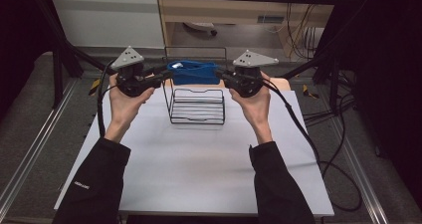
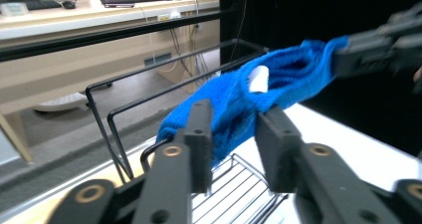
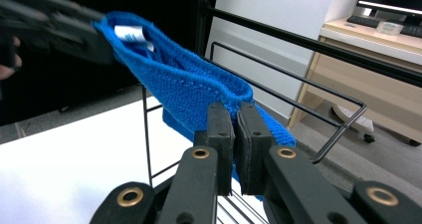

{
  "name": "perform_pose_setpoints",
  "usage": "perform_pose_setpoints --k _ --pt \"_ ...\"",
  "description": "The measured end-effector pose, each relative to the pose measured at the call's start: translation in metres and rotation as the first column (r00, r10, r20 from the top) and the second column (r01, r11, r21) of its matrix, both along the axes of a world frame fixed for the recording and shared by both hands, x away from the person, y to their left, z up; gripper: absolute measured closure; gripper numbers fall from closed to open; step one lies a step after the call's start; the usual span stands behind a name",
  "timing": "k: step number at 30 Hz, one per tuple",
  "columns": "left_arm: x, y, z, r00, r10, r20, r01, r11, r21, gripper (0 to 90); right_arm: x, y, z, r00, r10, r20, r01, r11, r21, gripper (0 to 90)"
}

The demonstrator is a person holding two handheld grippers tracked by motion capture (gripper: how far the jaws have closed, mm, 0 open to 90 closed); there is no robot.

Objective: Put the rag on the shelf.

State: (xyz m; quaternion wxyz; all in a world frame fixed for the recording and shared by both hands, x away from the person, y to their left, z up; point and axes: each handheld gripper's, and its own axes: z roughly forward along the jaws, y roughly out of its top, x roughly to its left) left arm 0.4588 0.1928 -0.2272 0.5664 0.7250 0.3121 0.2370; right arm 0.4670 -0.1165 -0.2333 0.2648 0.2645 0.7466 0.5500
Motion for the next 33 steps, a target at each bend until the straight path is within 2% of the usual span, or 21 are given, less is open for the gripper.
perform_pose_setpoints --k 2,5,9,11,14,17,23,26,29,33 --pt "-0.003 0.002 0.006 1.0 0.009 0.004 -0.009 0.9999 -0.013 62.6 0.0 0.0 -0.001 1.0 -0.001 0.001 0.001 1.0 -0.003 86.6" --pt "-0.005 0.006 0.015 1.0 0.004 -0.001 -0.004 0.9983 -0.059 61.2 0.0 0.001 -0.002 1.0 0.002 -0.001 -0.002 1.0 -0.009 86.6" --pt "-0.005 0.008 0.021 0.9999 0.006 -0.011 -0.008 0.9938 -0.111 61.8 -0.001 0.003 -0.004 1.0 0.005 -0.002 -0.005 0.9997 -0.026 86.6" --pt "-0.004 0.007 0.021 0.9995 0.01 -0.031 -0.014 0.9931 -0.116 65.6 -0.002 0.003 -0.004 1.0 0.008 -0.001 -0.008 0.9995 -0.031 86.5" --pt "0.003 0.002 0.017 0.9969 0.022 -0.075 -0.027 0.9976 -0.064 73.2 -0.002 0.004 -0.005 1.0 0.009 -0.001 -0.009 0.9993 -0.037 86.2" --pt "0.011 -0.002 0.009 0.9923 0.0 -0.124 -0.006 0.999 -0.045 80.5 -0.003 0.004 -0.006 0.9999 0.013 -0.004 -0.014 0.9987 -0.05 85.9" --pt "0.018 -0.005 -0.003 0.9845 -0.01 -0.175 0.01 1.0 0.0 89.5 -0.005 0.005 -0.008 0.9998 0.021 -0.002 -0.021 0.9961 -0.086 85.1" --pt "0.019 -0.005 -0.008 0.9835 -0.009 -0.181 0.011 0.9999 0.012 89.7 -0.005 0.005 -0.008 0.9997 0.025 -0.005 -0.025 0.9956 -0.09 83.3" --pt "0.02 -0.006 -0.011 0.9833 0.0 -0.182 0.005 0.9995 0.031 89.7 -0.005 0.005 -0.008 0.9993 0.029 -0.022 -0.031 0.996 -0.084 77.9" --pt "0.021 -0.006 -0.015 0.9846 0.014 -0.174 -0.002 0.9979 0.064 89.8 -0.007 0.004 -0.006 0.9974 0.05 -0.053 -0.052 0.9975 -0.047 66.4"
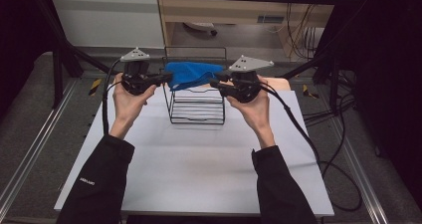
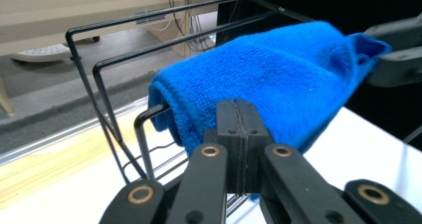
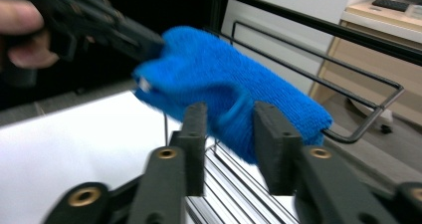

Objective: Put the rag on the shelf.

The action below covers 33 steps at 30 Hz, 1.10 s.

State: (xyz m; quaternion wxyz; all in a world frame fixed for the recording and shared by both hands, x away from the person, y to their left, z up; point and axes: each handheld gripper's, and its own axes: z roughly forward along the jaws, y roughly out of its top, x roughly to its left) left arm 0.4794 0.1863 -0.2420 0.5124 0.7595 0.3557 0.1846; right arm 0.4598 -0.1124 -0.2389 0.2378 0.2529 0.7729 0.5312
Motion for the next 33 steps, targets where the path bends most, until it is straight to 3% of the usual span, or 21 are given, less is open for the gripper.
perform_pose_setpoints --k 2,5,11,15,19,24,29,33 --pt "0.001 -0.001 -0.002 1.0 0.002 0.004 -0.002 0.9999 0.012 89.8 -0.001 0.0 0.002 1.0 0.002 -0.006 -0.001 0.9995 0.031 61.6" --pt "0.002 -0.002 -0.006 0.9999 0.006 0.009 -0.007 0.9993 0.036 89.8 -0.001 -0.001 0.003 0.9999 0.001 -0.012 0.0 0.9982 0.059 61.7" --pt "0.002 -0.004 -0.013 0.9997 0.008 0.024 -0.009 0.998 0.062 89.8 0.007 0.002 -0.005 0.9967 -0.017 -0.079 0.021 0.9987 0.046 85.6" --pt "0.004 -0.004 -0.018 0.9997 0.009 0.024 -0.011 0.9978 0.065 89.8 0.014 0.001 -0.017 0.9902 -0.054 -0.129 0.059 0.9975 0.038 89.7" --pt "0.007 -0.004 -0.023 0.9997 0.015 0.02 -0.016 0.9979 0.062 89.8 0.02 -0.003 -0.029 0.9853 -0.079 -0.151 0.085 0.9957 0.035 89.9" --pt "0.01 -0.007 -0.026 0.9997 0.018 0.014 -0.019 0.9984 0.054 89.7 0.025 -0.005 -0.037 0.985 -0.097 -0.143 0.102 0.9943 0.031 88.3" --pt "0.007 -0.006 -0.024 0.9997 0.015 0.017 -0.016 0.9987 0.049 88.5 0.021 -0.008 -0.035 0.9892 -0.085 -0.119 0.091 0.995 0.043 82.6" --pt "0.001 0.001 -0.021 0.9996 0.016 0.024 -0.017 0.9991 0.038 82.6 0.011 -0.015 -0.027 0.9923 -0.075 -0.099 0.083 0.993 0.084 71.5"
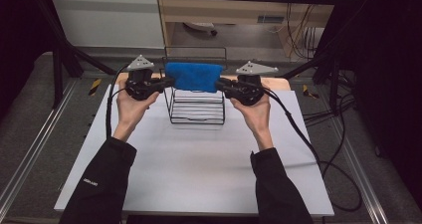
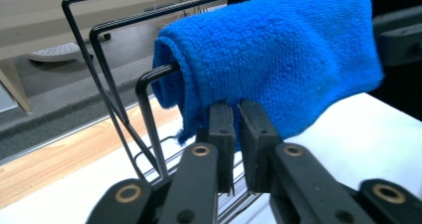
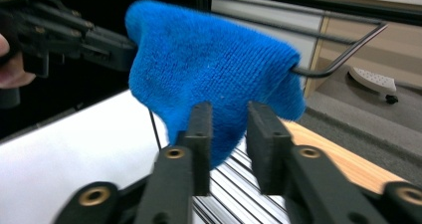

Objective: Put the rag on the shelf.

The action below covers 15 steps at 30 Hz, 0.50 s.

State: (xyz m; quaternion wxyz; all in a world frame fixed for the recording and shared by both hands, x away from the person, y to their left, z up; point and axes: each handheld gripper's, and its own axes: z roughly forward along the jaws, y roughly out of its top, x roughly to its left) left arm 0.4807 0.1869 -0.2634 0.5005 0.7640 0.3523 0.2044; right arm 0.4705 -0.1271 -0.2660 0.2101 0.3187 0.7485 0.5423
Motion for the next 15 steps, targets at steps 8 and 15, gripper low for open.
perform_pose_setpoints --k 8,15 --pt "-0.013 0.013 0.0 0.9997 -0.002 -0.024 0.002 1.0 -0.001 63.3 -0.016 -0.016 0.012 1.0 0.005 0.001 -0.005 0.9997 0.023 48.0" --pt "-0.028 0.027 -0.015 0.9991 0.003 -0.043 -0.002 0.9997 0.023 43.1 -0.026 -0.032 0.009 0.9998 -0.007 -0.017 0.008 0.9995 0.031 23.8"
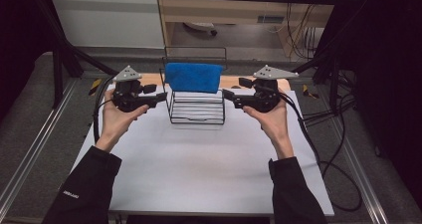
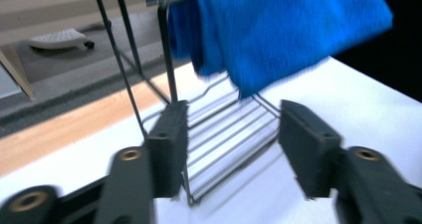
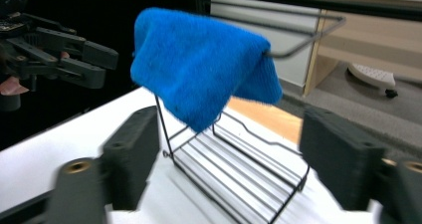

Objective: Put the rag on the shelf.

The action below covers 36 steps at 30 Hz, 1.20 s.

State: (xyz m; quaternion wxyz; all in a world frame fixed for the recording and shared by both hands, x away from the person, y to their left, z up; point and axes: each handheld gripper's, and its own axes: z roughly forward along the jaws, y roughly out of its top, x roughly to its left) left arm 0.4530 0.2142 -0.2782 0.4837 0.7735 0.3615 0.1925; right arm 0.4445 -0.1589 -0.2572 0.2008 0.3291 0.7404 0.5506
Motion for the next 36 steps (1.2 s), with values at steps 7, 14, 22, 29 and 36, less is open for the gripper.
perform_pose_setpoints --k 7,14,22,29,36 --pt "-0.012 0.017 -0.025 0.9993 0.003 -0.037 -0.002 0.9999 0.013 30.7 -0.006 -0.013 -0.016 0.9995 0.0 -0.033 -0.001 0.9999 -0.014 10.6" --pt "-0.025 0.032 -0.051 0.9979 0.032 -0.055 -0.03 0.9985 0.046 15.5 -0.013 -0.027 -0.046 0.9989 -0.019 -0.043 0.019 0.9998 -0.003 6.3" --pt "-0.043 0.037 -0.078 0.9969 0.066 -0.042 -0.061 0.9921 0.109 10.0 -0.025 -0.043 -0.072 0.9947 -0.021 -0.101 0.02 0.9997 -0.014 2.6" --pt "-0.056 0.042 -0.104 0.9965 0.049 -0.067 -0.045 0.9971 0.061 9.6 -0.037 -0.057 -0.098 0.9888 -0.029 -0.146 0.025 0.9992 -0.031 0.7" --pt "-0.065 0.05 -0.13 0.9925 0.043 -0.114 -0.034 0.9963 0.079 10.1 -0.048 -0.073 -0.129 0.9761 -0.046 -0.212 0.04 0.9987 -0.033 0.6"
